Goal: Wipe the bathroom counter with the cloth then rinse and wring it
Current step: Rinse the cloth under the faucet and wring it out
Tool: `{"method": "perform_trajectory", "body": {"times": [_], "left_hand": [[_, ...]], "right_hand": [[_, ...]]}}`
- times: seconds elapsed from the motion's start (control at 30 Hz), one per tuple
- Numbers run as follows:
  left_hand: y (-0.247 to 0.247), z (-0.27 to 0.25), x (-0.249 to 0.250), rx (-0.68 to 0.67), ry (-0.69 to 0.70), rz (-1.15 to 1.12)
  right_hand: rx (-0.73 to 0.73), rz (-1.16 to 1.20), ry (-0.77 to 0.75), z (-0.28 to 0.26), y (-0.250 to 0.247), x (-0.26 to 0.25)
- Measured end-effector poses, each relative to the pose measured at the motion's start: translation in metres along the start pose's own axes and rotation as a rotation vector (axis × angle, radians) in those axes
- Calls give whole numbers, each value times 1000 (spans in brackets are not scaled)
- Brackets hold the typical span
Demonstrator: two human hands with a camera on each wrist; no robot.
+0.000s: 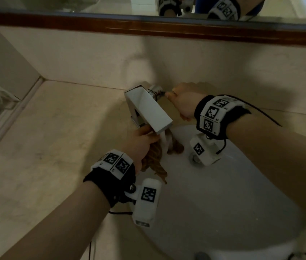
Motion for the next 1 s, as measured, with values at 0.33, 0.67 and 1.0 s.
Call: {"method": "perform_trajectory", "body": {"times": [0.33,0.67,1.0], "left_hand": [[12,-15,5,-58,47,152],[63,-88,13,-568,116,607],[88,-133,-14,-743,153,1596]], "right_hand": [[-110,121,-1,-48,22,9],[-330,100,69,-152,93,67],[-320,116,56,-223,86,111]]}}
Point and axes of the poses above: each hand's wrist, its own z-axis towards the middle knuckle, its own y-axis out of the palm, x = y × z, the point moved 9 cm from there along z, towards the middle knuckle, and after that the axes turned 7 degrees about y, right-handed, at the moved point
